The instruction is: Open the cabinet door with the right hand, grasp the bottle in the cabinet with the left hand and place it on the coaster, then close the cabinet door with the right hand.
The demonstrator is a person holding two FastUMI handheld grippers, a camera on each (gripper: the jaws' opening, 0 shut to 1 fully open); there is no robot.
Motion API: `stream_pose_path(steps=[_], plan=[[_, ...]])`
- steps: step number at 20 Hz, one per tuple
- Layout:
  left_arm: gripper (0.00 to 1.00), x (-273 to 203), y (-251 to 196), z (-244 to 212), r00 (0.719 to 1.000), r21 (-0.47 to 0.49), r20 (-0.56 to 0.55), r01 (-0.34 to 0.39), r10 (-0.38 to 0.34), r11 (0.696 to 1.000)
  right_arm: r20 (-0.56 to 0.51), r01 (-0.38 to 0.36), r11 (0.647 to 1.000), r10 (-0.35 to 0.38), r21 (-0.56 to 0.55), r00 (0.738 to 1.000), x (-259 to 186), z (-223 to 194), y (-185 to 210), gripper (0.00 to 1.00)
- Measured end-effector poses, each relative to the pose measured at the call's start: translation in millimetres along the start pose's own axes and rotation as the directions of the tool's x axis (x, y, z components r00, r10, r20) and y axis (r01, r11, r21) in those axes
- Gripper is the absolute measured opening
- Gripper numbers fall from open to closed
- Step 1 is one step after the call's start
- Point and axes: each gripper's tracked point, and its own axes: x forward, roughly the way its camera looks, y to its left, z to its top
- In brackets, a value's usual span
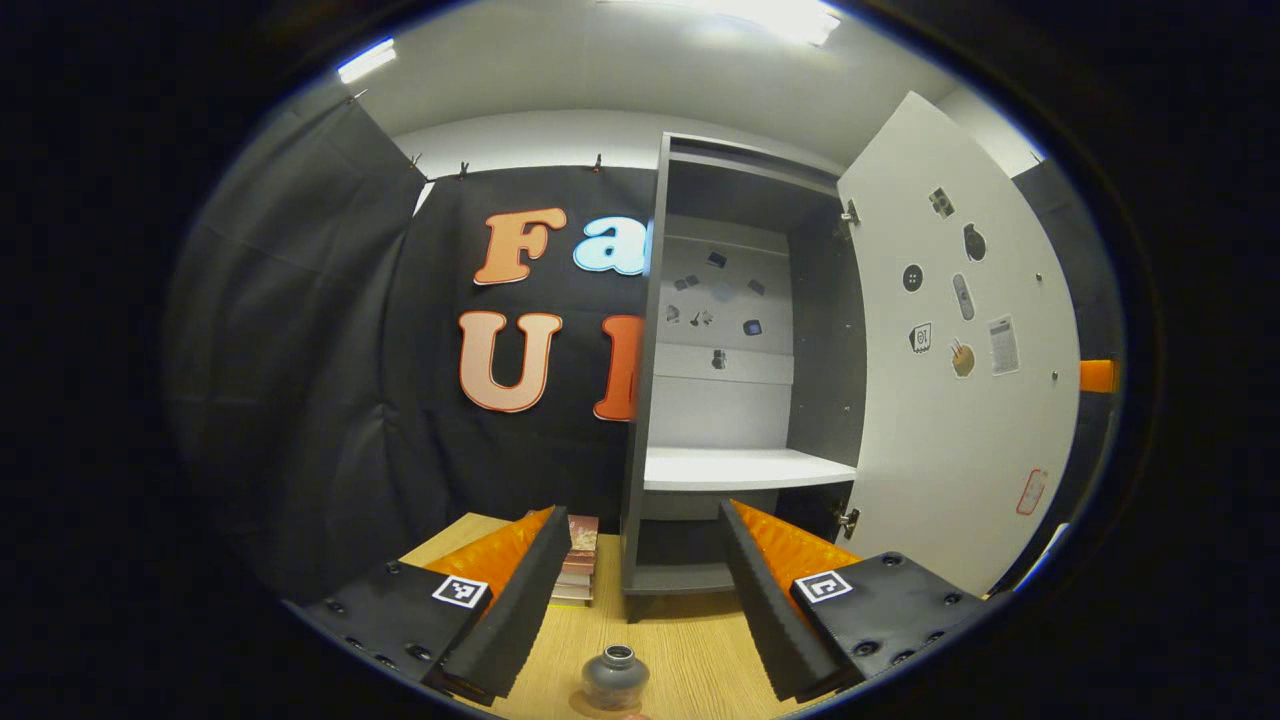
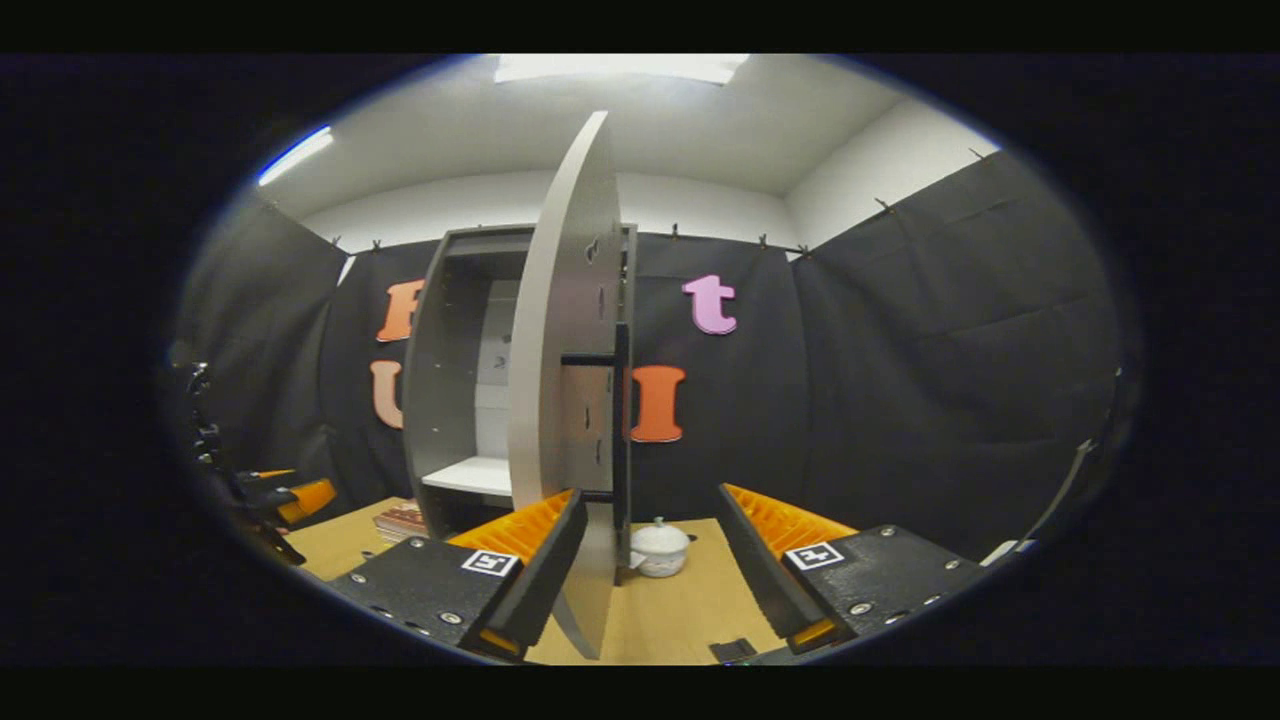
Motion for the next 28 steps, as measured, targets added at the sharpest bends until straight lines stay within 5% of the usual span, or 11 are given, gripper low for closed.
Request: stream_pose_path(steps=[9, 10, 11, 13, 18, 28], plan=[[0.96, 12, 45, 10, 0.999, -0.008, -0.012, -0.037, 0.037, 0.999, -0.022, -0.257, 0.966, 0.258, 0.043, 0.966, 43, -2, 129, 0.65], [0.95, 17, 53, 10, 0.999, -0.007, -0.008, -0.036, 0.036, 0.999, -0.021, -0.269, 0.962, 0.271, 0.044, 0.962, 49, -2, 143, 0.53], [0.96, 24, 60, 10, 1.0, 0.001, -0.004, -0.03, 0.03, 1.0, -0.022, -0.279, 0.959, 0.281, 0.046, 0.96, 58, -2, 159, 0.67], [0.96, 39, 76, 11, 1.0, 0.041, 0.001, -0.017, 0.017, 0.999, -0.024, -0.291, 0.955, 0.292, 0.053, 0.956, 78, -2, 190, 0.52], [0.96, 77, 115, 12, 0.999, 0.119, 0.018, 0.037, -0.039, 0.992, -0.025, -0.236, 0.972, 0.236, 0.015, 0.971, 128, -6, 257, 0.32], [0.96, 128, 154, -10, 0.996, 0.006, -0.028, 0.088, -0.088, 0.996, -0.021, -0.119, 0.992, 0.119, 0.031, 0.993, 216, -22, 316, 0.35]])
